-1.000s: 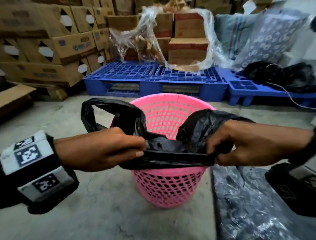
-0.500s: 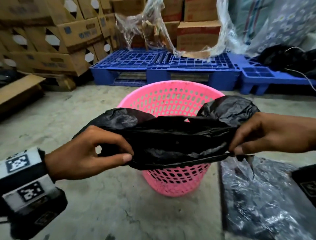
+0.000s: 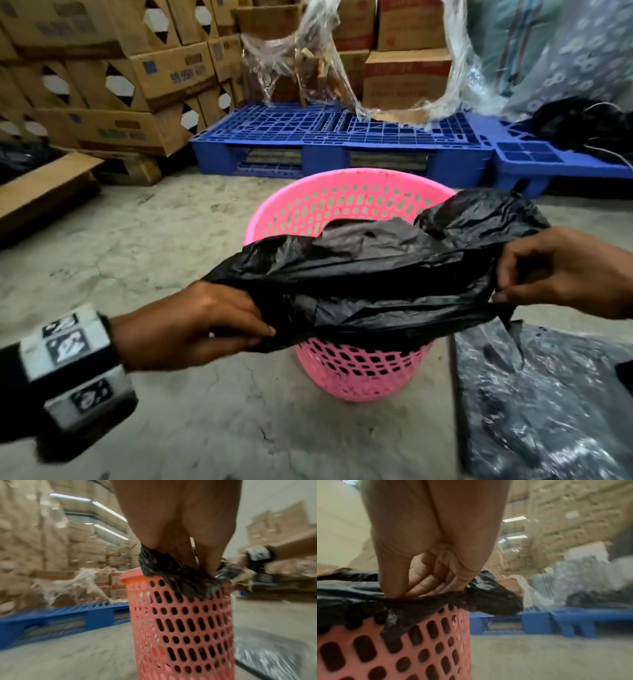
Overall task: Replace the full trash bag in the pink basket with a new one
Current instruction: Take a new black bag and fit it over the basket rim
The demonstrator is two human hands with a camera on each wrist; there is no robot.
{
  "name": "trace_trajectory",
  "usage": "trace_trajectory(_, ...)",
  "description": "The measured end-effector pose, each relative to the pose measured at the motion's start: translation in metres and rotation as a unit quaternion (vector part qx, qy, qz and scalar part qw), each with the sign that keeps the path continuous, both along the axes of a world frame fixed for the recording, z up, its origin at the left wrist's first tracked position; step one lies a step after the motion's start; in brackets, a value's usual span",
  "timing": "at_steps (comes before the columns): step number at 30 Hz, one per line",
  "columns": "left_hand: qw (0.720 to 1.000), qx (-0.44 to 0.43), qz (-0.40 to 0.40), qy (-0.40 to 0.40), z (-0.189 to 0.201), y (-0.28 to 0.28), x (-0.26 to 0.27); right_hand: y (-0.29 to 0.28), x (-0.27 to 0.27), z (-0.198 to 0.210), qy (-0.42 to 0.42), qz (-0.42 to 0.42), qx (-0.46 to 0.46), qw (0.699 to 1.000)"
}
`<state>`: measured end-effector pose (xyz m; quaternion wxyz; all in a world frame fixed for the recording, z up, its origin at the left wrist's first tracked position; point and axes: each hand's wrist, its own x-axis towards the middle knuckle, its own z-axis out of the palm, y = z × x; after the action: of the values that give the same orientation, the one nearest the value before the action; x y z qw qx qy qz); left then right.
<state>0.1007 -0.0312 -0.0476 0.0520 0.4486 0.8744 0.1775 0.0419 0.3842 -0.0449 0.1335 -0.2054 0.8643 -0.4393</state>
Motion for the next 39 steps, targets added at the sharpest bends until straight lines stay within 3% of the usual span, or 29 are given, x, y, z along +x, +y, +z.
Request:
trace_trajectory(3, 0.98, 0.077, 0.11, -0.146, -0.003, -0.006, -0.02, -0.001, -0.001, -0.007, -0.004, -0.029, -0.054, 0.998)
trace_trajectory(6, 0.922, 0.16, 0.199, -0.292, -0.004, -0.012, -0.035, 0.001, 0.0, -0.011, -0.03, -0.056, -0.08, 0.995)
trace_trajectory(10, 0.832, 0.319, 0.254, -0.377, -0.005, -0.018, -0.049, 0.007, 0.002, -0.023, -0.09, -0.101, -0.146, 0.98)
trace_trajectory(12, 0.802, 0.37, 0.271, -0.382, -0.004, -0.019, -0.053, 0.01, 0.001, -0.027, -0.109, -0.132, -0.17, 0.971)
trace_trajectory(13, 0.802, 0.376, 0.281, -0.369, -0.002, -0.017, -0.053, 0.012, 0.0, -0.028, -0.104, -0.144, -0.164, 0.97)
trace_trajectory(16, 0.857, 0.313, 0.308, -0.27, 0.009, -0.007, -0.047, 0.012, -0.003, -0.02, -0.043, -0.16, -0.122, 0.979)
trace_trajectory(18, 0.877, 0.273, 0.335, -0.208, 0.017, -0.003, -0.047, 0.009, -0.006, -0.013, 0.005, -0.165, -0.103, 0.981)
trace_trajectory(23, 0.829, 0.296, 0.413, -0.234, 0.022, -0.01, -0.055, -0.005, -0.016, -0.006, 0.023, -0.167, -0.081, 0.982)
trace_trajectory(27, 0.875, 0.184, 0.407, -0.188, 0.02, -0.01, -0.054, -0.014, -0.016, -0.004, 0.039, -0.16, -0.061, 0.984)
trace_trajectory(32, 0.854, 0.267, 0.409, -0.178, 0.01, 0.003, -0.067, -0.024, -0.02, -0.004, 0.13, -0.185, 0.038, 0.973)
trace_trajectory(39, 0.842, 0.277, 0.455, -0.081, -0.007, 0.005, -0.113, -0.022, -0.044, -0.006, 0.119, -0.172, 0.035, 0.977)
